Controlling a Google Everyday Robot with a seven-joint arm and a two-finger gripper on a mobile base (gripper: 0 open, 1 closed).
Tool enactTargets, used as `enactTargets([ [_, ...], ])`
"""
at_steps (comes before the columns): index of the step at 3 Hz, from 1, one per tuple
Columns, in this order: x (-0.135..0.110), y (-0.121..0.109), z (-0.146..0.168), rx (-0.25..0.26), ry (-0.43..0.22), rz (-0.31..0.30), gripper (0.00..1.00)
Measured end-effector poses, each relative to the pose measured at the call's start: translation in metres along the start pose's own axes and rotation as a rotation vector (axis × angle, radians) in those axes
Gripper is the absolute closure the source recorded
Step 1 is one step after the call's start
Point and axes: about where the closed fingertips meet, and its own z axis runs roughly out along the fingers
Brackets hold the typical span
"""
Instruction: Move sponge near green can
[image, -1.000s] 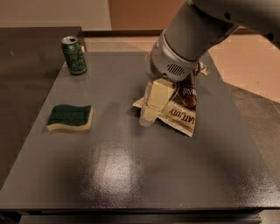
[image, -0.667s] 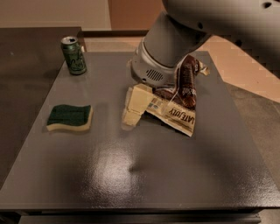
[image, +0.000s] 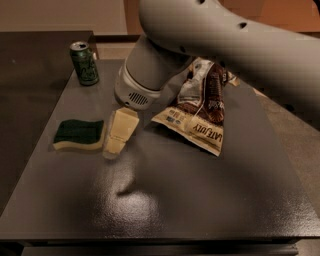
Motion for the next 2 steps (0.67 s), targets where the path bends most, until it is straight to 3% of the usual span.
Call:
enactTargets([
  [2,-0.026,0.005,0.050,-0.035,-0.018,-0.007,0.00],
])
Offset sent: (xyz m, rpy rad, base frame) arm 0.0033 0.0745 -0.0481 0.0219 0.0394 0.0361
